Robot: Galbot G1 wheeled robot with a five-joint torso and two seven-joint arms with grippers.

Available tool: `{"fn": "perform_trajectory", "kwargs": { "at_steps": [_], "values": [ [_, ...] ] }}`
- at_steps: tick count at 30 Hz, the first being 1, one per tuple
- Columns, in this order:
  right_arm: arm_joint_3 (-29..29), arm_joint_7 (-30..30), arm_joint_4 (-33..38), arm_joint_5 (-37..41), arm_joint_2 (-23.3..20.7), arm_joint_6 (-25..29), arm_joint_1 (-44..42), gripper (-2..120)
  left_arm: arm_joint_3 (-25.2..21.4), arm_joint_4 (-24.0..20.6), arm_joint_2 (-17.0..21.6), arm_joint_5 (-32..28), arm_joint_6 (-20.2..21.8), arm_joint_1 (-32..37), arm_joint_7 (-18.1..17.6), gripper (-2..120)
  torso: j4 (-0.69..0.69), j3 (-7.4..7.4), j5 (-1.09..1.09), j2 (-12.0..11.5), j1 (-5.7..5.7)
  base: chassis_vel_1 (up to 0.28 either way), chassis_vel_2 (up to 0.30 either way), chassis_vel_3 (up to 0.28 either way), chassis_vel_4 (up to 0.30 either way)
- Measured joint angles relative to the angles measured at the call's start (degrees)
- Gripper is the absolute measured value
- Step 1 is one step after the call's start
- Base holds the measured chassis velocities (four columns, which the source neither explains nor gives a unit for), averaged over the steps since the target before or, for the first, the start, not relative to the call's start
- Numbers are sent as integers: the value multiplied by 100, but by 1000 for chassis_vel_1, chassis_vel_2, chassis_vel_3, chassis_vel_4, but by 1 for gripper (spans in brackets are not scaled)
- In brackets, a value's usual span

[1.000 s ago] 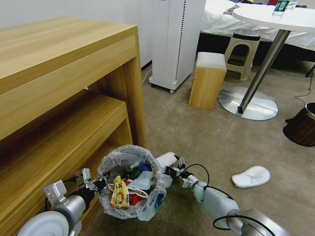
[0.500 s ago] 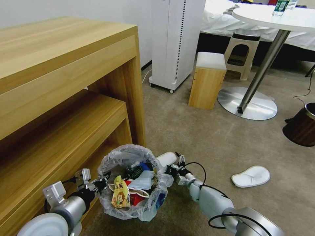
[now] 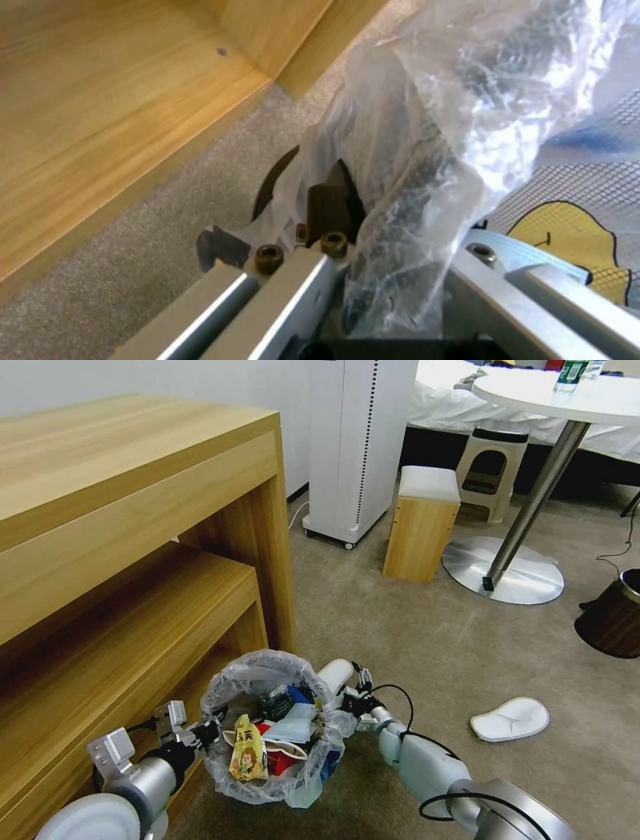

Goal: Pick up the trash bin and place the garbage on the floor into it.

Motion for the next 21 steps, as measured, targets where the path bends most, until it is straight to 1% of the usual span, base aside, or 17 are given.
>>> {"fn": "perform_trajectory", "kwargs": {
  "at_steps": [2, 3, 5, 6, 8, 9, 10, 13, 14, 16, 17, 19, 20, 21],
  "values": [
    [2, -9, 25, 1, -24, 27, -6, 78, 10, 0, -5, 22, -14, 1, 19, 0, 0, 0, 0, 0, 0, 0, 0, 0, 0],
    [2, -9, 25, 1, -24, 27, -6, 78, 10, 0, -5, 22, -14, 1, 19, 0, 0, 0, 0, 0, 0, 0, 0, 0, 0],
    [4, -48, 26, 1, -38, 51, -7, 71, 21, 0, -14, 33, -21, -6, 32, 0, 0, 0, 0, 0, 0, 0, 0, 0, 0],
    [4, -48, 26, 1, -38, 51, -7, 71, 21, 0, -14, 33, -21, -6, 32, 0, 0, 0, 0, 0, 0, 0, 0, 0, 0],
    [8, -87, 29, 1, -53, 104, -13, 59, 35, 0, -34, 54, -30, -10, 47, 0, 0, 0, 0, 0, 0, 0, 0, 0, 0],
    [7, -105, 39, 1, -61, 115, -18, 55, 38, 2, -39, 63, -34, -9, 54, 0, 0, 0, 0, 0, 0, 0, 0, 0, 0],
    [7, -105, 39, 1, -61, 115, -18, 55, 38, 2, -39, 63, -34, -9, 54, 0, 0, 0, 0, 0, 0, 0, 0, 0, 0],
    [10, -153, 47, -1, -62, 190, -43, 37, 63, 22, -68, 117, -42, -6, 82, 0, 0, 0, 0, 0, 0, 0, 0, 0, 0],
    [10, -153, 47, -1, -62, 190, -43, 37, 63, 22, -68, 117, -42, -6, 82, 0, 0, 0, 0, 0, 0, 0, 0, 0, 0],
    [15, -159, 68, -3, -55, 210, -84, 28, 67, 27, -78, 126, -45, -6, 88, 0, 0, 0, 0, 0, 0, 0, 0, 0, 0],
    [15, -159, 68, -3, -55, 210, -84, 28, 67, 27, -78, 126, -45, -6, 88, 0, 0, 0, 0, 0, 0, 0, 0, 0, 0],
    [15, -159, 94, -4, -59, 239, -108, 17, 62, 34, -78, 147, -55, 19, 107, 0, 0, 0, 0, 0, 0, 0, 0, 0, 0],
    [15, -162, 115, -5, -64, 242, -114, 14, 61, 35, -80, 153, -57, 27, 109, 0, 0, 0, 0, 0, 0, 0, 0, 0, 0],
    [15, -162, 115, -5, -64, 242, -114, 14, 61, 35, -80, 153, -57, 27, 109, 0, 0, 0, 0, 0, 0, 0, 0, 0, 0]
  ]
}}
